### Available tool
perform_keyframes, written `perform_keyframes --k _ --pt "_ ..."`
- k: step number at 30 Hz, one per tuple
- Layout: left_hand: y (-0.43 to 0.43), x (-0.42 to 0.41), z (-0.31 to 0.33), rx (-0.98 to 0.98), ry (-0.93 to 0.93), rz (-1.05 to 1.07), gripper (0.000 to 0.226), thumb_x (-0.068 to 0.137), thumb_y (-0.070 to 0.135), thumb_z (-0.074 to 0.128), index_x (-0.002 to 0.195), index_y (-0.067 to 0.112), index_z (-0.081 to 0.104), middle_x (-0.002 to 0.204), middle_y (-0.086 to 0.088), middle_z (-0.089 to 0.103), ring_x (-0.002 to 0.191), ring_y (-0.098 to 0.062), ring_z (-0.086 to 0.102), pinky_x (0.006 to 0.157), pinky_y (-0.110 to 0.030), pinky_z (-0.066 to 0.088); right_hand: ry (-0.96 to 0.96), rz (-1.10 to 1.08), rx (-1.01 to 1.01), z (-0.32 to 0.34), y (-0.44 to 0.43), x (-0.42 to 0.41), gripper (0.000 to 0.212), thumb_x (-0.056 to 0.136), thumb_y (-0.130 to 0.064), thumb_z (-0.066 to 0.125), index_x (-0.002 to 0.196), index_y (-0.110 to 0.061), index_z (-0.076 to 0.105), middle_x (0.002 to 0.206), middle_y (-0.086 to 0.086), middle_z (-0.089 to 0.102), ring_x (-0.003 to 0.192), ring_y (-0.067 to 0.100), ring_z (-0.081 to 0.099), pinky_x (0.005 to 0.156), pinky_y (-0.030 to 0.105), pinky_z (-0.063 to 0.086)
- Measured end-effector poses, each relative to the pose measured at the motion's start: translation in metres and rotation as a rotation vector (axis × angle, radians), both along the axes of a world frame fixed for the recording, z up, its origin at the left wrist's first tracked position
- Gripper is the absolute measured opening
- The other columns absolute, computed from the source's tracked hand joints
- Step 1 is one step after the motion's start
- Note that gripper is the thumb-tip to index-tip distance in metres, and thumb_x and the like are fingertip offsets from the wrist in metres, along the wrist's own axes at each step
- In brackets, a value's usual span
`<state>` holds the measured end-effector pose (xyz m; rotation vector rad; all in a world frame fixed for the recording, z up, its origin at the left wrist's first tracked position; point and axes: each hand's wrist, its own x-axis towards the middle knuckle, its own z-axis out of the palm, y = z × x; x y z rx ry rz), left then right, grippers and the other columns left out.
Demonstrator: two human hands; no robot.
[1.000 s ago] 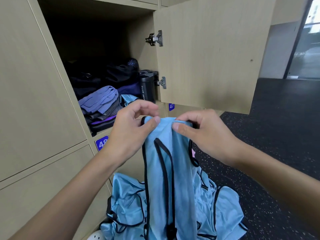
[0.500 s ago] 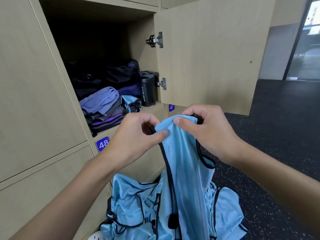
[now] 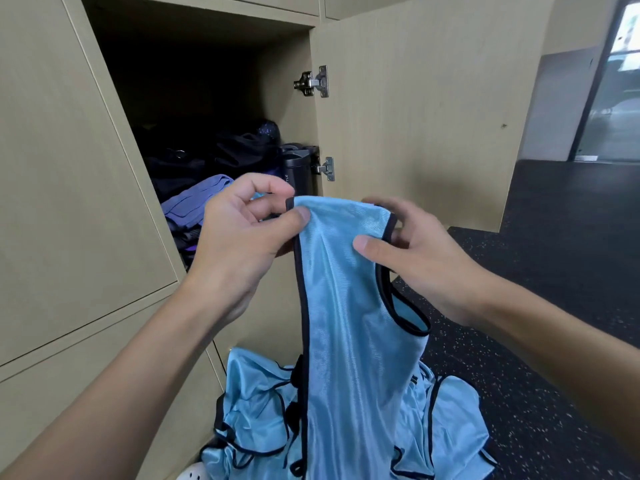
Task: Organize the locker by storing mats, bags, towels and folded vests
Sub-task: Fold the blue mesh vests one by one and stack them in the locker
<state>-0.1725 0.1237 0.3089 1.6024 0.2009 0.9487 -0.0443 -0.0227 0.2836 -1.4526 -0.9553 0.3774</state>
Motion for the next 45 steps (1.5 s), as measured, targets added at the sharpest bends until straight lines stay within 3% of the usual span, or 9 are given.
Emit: perform_keyframes --k 3,7,20,23,28,33,37,41,45 --pt "-0.002 0.003 -0.005 -0.085 -0.005 0.028 0.035 0.089 0.002 0.069 0.115 0.020 0.052 0.082 -0.003 0.074 0.074 -0.018 0.065 0.073 -0.032 0.052 -0.011 -0.017 0.041 -0.001 0.003 -0.003 0.031 0.095 -0.008 0.061 0.125 -0.014 0.058 0.095 0.007 0.076 0.089 0.022 0.074 0.085 0.037 0.059" --pt "-0.008 0.007 -0.027 -0.170 0.207 -0.170 0.073 0.079 0.013 0.075 0.140 0.020 0.036 0.106 -0.005 0.076 0.097 -0.022 0.073 0.089 -0.037 0.058 0.095 -0.040 0.138 0.005 0.003 -0.005 0.038 0.095 -0.007 0.060 0.129 -0.020 0.051 0.082 0.002 0.076 0.077 0.018 0.074 0.067 0.028 0.057" --pt "-0.002 0.007 -0.027 -0.122 0.131 0.001 0.082 0.090 0.013 0.069 0.150 0.034 0.018 0.096 -0.005 0.078 0.094 -0.021 0.073 0.102 -0.047 0.050 -0.020 -0.020 -0.095 -0.003 0.001 0.006 0.081 0.088 -0.007 0.070 0.146 -0.038 0.023 0.097 0.019 0.073 0.079 0.042 0.061 0.087 0.074 0.042" --pt "-0.008 0.004 -0.040 -0.113 0.224 -0.173 0.094 0.088 0.004 0.069 0.152 0.042 0.011 0.099 -0.004 0.078 0.097 -0.017 0.073 0.095 -0.034 0.054 -0.023 -0.066 -0.012 -0.001 0.001 0.008 0.078 0.090 -0.006 0.068 0.145 -0.039 0.025 0.100 0.030 0.067 0.080 0.029 0.056 0.092 0.069 0.044" --pt "-0.006 0.005 -0.033 -0.092 0.035 -0.138 0.088 0.089 -0.008 0.062 0.150 0.039 0.021 0.092 -0.016 0.076 0.082 -0.022 0.073 0.074 -0.030 0.059 -0.033 0.022 -0.130 -0.003 -0.008 0.018 0.092 0.084 -0.010 0.075 0.146 -0.047 0.019 0.088 0.006 0.075 0.079 0.025 0.067 0.084 0.047 0.055" --pt "0.004 0.006 -0.036 -0.067 -0.001 -0.043 0.082 0.086 0.006 0.074 0.144 0.044 0.030 0.105 -0.014 0.074 0.094 -0.020 0.072 0.083 -0.034 0.059 -0.026 0.143 -0.197 -0.006 -0.007 0.013 0.084 0.088 0.000 0.067 0.147 -0.038 0.021 0.099 0.011 0.076 0.092 0.037 0.071 0.086 0.048 0.057" --pt "0.002 0.008 -0.056 0.041 0.182 -0.167 0.103 0.071 0.018 0.089 0.141 0.063 0.028 0.151 0.024 0.036 0.135 -0.001 0.045 0.105 -0.034 0.048 -0.045 0.117 -0.086 -0.002 -0.004 0.009 0.081 0.091 0.000 0.064 0.146 -0.041 0.021 0.093 0.012 0.075 0.079 0.034 0.066 0.087 0.044 0.056" --pt "0.003 0.014 -0.055 0.058 0.139 -0.173 0.100 0.062 0.029 0.092 0.136 0.065 0.035 0.154 0.014 0.038 0.143 -0.021 0.039 0.109 -0.045 0.044 -0.051 0.063 -0.025 -0.003 -0.004 0.010 0.085 0.090 0.002 0.065 0.149 -0.038 0.018 0.083 0.004 0.075 0.071 0.016 0.067 0.073 0.029 0.058" --pt "-0.009 0.018 -0.054 0.152 0.143 -0.041 0.096 0.069 0.022 0.091 0.140 0.055 0.036 0.129 0.048 0.036 0.127 0.027 0.027 0.112 -0.026 0.034 -0.072 0.072 -0.055 -0.006 -0.002 0.009 0.084 0.089 -0.001 0.067 0.147 -0.040 0.020 0.080 0.000 0.074 0.068 0.013 0.066 0.071 0.025 0.055"
